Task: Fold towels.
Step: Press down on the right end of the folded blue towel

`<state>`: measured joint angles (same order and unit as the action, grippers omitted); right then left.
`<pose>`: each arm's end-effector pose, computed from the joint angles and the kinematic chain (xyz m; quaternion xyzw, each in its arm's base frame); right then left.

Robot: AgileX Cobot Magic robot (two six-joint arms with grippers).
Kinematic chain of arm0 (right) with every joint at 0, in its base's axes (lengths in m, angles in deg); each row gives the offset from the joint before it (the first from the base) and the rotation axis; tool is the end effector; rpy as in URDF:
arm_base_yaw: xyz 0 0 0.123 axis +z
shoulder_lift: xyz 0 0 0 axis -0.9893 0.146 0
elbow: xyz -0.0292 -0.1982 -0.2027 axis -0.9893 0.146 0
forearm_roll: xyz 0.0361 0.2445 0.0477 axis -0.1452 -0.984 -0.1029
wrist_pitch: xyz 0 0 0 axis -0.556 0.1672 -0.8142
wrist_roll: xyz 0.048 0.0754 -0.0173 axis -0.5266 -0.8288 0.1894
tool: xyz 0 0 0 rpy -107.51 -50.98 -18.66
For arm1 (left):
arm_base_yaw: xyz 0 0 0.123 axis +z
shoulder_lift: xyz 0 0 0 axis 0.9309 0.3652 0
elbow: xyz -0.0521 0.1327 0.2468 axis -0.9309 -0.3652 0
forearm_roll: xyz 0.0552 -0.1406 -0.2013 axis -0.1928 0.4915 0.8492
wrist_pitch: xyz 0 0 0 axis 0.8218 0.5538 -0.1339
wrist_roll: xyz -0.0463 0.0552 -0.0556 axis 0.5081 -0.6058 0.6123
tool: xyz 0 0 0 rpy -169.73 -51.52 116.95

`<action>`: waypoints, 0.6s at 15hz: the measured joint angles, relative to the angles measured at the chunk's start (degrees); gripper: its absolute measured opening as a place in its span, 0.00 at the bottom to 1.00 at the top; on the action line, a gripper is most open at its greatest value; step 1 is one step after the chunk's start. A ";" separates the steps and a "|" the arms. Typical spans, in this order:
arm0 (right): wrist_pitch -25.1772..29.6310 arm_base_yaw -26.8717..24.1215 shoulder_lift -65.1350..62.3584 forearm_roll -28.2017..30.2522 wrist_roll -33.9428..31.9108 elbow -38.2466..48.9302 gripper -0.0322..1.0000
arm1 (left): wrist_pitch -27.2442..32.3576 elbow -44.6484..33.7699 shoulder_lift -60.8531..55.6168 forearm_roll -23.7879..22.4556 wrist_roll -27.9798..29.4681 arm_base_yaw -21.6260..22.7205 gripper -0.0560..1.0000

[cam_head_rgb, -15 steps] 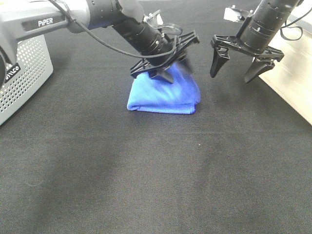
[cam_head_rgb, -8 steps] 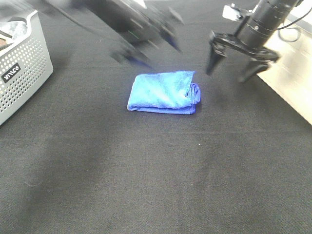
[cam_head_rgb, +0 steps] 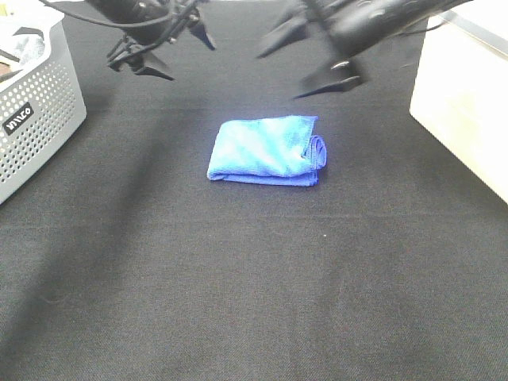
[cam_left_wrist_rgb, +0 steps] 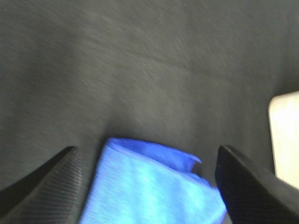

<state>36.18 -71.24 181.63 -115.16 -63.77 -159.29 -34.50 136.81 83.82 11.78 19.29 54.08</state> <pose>0.4566 0.1565 0.2200 -0.0757 0.8773 0.4608 0.1108 0.5116 -0.1637 0.2246 -0.1430 0.9179 -0.2930 0.2263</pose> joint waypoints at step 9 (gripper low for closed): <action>-1.43 -2.69 11.52 -1.72 3.32 0.06 0.85 | 0.57 0.00 0.00 -0.11 -1.49 0.11 0.77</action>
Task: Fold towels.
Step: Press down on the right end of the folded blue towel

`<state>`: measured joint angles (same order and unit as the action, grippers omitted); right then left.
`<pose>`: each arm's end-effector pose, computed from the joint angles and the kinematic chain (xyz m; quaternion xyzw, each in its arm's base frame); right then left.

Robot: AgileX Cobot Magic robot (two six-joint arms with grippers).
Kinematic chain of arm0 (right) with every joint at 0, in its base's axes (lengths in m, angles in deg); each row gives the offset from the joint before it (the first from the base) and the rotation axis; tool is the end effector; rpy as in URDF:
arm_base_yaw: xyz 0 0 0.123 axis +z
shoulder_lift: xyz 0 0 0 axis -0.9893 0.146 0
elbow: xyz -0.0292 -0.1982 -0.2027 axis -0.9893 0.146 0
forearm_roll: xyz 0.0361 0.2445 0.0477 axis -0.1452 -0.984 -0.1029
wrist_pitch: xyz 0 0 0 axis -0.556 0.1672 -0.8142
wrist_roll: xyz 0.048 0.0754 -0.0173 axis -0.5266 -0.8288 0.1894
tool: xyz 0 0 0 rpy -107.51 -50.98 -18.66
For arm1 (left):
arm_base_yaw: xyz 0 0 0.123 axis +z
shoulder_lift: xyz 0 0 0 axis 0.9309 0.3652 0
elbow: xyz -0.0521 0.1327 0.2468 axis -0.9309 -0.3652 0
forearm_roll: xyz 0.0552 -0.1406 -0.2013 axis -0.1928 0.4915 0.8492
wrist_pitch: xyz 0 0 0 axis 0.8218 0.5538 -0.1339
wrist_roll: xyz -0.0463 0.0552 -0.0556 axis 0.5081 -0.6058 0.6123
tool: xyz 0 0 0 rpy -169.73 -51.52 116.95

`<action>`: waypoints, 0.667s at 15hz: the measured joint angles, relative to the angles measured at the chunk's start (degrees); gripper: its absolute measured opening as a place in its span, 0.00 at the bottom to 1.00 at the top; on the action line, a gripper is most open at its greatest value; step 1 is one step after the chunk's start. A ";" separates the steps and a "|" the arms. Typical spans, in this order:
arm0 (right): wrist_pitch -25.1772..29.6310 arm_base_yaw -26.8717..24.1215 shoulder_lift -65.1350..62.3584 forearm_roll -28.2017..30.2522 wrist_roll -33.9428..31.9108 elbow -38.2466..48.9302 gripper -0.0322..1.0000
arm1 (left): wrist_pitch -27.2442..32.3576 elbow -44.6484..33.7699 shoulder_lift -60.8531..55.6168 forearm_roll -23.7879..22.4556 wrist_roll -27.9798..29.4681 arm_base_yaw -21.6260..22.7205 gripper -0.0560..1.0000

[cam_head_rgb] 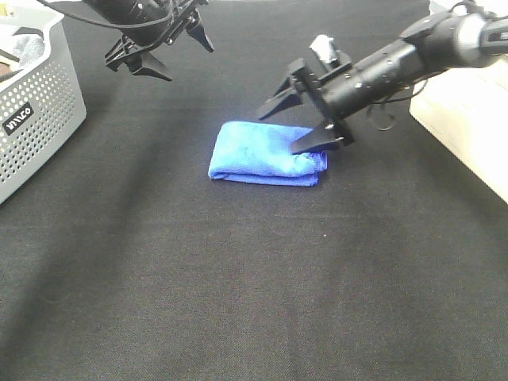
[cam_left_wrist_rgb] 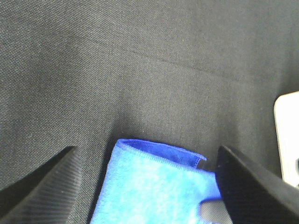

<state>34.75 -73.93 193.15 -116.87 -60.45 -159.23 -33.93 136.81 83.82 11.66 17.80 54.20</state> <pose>0.4759 0.1370 0.1238 -0.0234 0.8883 0.4551 0.0575 0.5112 -0.1626 0.2241 -0.1306 0.9213 -0.2880 0.2262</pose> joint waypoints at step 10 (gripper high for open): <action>1.72 -1.72 -6.93 19.25 -7.39 0.00 0.85 | 2.64 0.00 0.00 -0.11 -1.43 0.00 0.77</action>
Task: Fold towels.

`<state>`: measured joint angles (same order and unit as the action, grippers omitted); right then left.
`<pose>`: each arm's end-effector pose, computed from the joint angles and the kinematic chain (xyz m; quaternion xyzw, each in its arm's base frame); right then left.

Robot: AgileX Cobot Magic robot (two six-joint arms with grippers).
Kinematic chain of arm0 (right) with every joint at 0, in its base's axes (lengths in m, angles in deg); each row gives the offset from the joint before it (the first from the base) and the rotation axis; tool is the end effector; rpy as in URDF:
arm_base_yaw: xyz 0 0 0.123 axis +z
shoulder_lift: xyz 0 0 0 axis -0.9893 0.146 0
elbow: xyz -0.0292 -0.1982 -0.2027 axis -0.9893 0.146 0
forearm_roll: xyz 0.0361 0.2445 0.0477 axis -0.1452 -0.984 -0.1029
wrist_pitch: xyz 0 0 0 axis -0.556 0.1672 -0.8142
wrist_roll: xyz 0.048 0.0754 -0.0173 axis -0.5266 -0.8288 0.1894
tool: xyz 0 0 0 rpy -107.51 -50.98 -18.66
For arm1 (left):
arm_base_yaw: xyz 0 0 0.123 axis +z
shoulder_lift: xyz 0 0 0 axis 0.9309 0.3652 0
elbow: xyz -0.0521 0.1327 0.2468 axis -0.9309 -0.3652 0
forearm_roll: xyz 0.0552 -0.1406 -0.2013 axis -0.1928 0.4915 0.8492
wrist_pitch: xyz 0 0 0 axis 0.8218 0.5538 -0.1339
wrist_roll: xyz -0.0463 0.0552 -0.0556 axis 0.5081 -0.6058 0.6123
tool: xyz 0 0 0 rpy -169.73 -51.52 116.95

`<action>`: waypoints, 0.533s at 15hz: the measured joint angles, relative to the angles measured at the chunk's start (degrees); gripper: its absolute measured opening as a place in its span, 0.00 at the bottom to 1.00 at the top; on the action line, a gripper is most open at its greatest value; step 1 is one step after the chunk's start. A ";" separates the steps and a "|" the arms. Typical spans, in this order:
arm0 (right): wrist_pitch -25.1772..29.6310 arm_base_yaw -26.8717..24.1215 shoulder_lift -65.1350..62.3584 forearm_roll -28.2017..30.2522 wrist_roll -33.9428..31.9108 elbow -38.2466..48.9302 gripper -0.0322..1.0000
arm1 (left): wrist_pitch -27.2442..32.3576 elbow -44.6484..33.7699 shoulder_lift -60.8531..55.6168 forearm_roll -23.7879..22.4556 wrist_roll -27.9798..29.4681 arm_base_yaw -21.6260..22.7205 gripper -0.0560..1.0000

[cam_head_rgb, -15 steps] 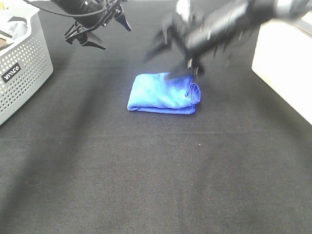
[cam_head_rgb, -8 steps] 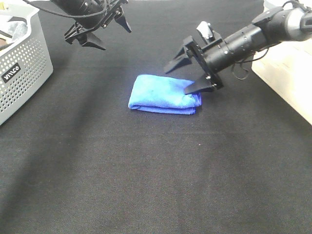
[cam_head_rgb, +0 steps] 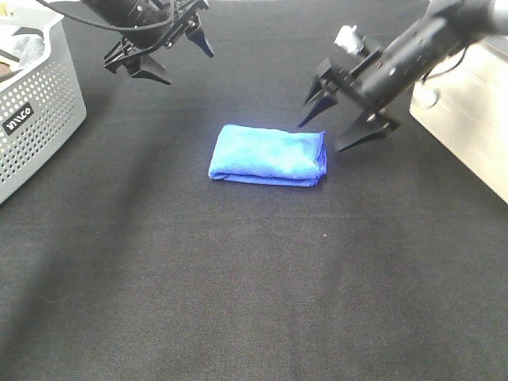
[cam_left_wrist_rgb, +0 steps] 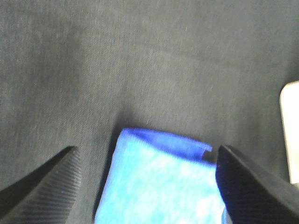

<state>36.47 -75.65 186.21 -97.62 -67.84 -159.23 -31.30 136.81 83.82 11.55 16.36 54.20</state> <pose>0.4675 0.1053 0.1628 -0.0596 0.9397 0.3310 0.0624 0.5077 -0.1628 0.2219 -0.1141 0.9299 -0.2803 0.2091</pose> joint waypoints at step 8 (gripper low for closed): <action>3.38 0.00 -16.33 6.02 -7.68 0.00 0.85 | 14.38 0.00 -9.00 -9.57 -8.59 -0.11 0.77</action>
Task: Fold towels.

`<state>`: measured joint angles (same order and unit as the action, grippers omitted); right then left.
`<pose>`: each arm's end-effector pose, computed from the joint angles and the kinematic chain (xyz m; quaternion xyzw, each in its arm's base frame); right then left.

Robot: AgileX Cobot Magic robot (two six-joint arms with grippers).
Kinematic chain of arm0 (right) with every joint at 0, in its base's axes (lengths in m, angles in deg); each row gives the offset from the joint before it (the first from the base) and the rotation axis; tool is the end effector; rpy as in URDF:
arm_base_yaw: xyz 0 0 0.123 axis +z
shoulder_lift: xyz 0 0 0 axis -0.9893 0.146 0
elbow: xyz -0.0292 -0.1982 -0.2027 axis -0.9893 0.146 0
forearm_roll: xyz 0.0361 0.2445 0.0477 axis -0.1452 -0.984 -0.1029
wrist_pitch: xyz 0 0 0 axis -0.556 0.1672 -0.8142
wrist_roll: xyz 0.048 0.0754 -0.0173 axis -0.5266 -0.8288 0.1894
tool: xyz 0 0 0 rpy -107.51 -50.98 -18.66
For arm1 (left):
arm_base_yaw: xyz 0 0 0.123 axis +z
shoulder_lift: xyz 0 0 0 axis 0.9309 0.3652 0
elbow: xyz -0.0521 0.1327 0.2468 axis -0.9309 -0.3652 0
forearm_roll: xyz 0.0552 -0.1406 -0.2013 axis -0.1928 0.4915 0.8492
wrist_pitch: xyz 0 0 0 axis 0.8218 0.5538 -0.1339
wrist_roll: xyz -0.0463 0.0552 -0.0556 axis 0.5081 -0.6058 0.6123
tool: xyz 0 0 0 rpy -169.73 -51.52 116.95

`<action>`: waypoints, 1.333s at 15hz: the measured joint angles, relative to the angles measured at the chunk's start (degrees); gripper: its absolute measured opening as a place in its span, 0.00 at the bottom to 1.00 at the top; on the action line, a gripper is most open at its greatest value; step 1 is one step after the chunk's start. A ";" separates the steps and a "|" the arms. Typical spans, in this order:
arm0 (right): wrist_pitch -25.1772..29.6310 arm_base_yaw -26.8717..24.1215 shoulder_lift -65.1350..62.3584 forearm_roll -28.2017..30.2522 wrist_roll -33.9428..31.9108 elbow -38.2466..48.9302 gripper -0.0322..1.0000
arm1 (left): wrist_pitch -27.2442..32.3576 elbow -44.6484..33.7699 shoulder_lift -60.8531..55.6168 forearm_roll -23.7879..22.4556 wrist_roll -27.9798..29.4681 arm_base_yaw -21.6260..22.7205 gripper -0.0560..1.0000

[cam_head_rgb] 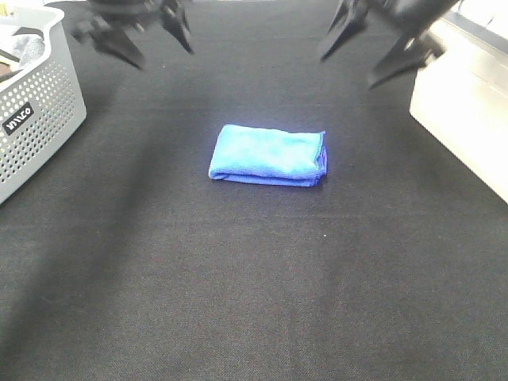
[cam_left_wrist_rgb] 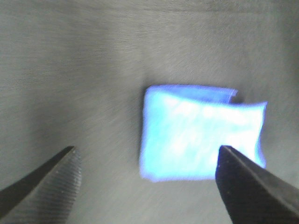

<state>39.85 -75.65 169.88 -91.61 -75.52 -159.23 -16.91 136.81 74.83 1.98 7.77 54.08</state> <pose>0.4323 0.0961 0.2883 -0.0676 0.9400 0.3009 0.1462 0.4701 -0.1463 0.2870 0.0169 0.9604 -0.1891 0.2037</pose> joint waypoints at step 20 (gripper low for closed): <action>0.86 0.00 -82.85 25.15 -5.27 63.48 0.85 | 3.95 -77.46 -93.85 -15.64 -1.49 -0.69 0.77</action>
<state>40.71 -75.65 87.03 -66.45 -80.79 -95.75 -12.96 59.34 -19.02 -13.66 6.28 53.39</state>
